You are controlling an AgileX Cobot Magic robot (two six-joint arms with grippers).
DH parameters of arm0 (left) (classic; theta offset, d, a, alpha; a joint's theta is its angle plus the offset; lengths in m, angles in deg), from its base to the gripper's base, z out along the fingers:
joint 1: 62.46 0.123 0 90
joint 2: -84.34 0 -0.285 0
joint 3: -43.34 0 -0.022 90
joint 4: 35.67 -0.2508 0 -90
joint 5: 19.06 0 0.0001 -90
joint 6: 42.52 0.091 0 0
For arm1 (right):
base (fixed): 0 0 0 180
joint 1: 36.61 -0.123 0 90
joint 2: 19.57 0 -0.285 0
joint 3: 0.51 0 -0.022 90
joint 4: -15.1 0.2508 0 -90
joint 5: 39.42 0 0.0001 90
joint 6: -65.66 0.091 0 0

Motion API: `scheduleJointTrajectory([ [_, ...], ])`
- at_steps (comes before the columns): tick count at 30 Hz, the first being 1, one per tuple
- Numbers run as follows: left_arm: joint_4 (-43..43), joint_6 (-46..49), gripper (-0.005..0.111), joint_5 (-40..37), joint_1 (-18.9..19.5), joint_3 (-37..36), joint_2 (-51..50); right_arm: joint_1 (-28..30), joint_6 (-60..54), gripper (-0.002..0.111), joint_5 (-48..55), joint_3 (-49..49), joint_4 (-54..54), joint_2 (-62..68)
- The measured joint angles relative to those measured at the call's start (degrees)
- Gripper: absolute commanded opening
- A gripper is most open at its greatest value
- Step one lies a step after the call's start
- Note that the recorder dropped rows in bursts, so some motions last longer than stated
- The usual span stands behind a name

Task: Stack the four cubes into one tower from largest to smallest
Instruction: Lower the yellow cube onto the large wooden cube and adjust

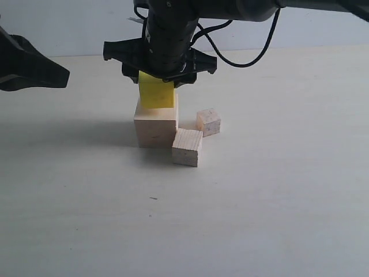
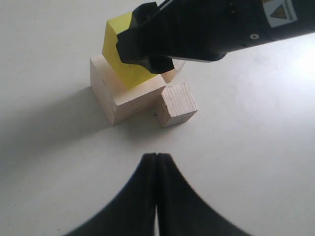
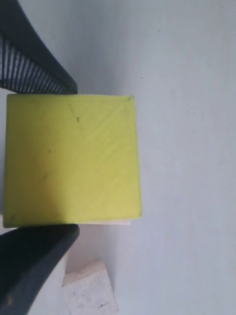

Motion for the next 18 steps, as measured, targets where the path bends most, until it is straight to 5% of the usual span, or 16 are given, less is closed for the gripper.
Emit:
scheduleJointTrajectory([
  [18, 0.1, 0.0, 0.0, -0.1, 0.0, 0.0, 0.0, -0.2, 1.3, 0.0, -0.3, -0.1, 0.0, 2.0],
])
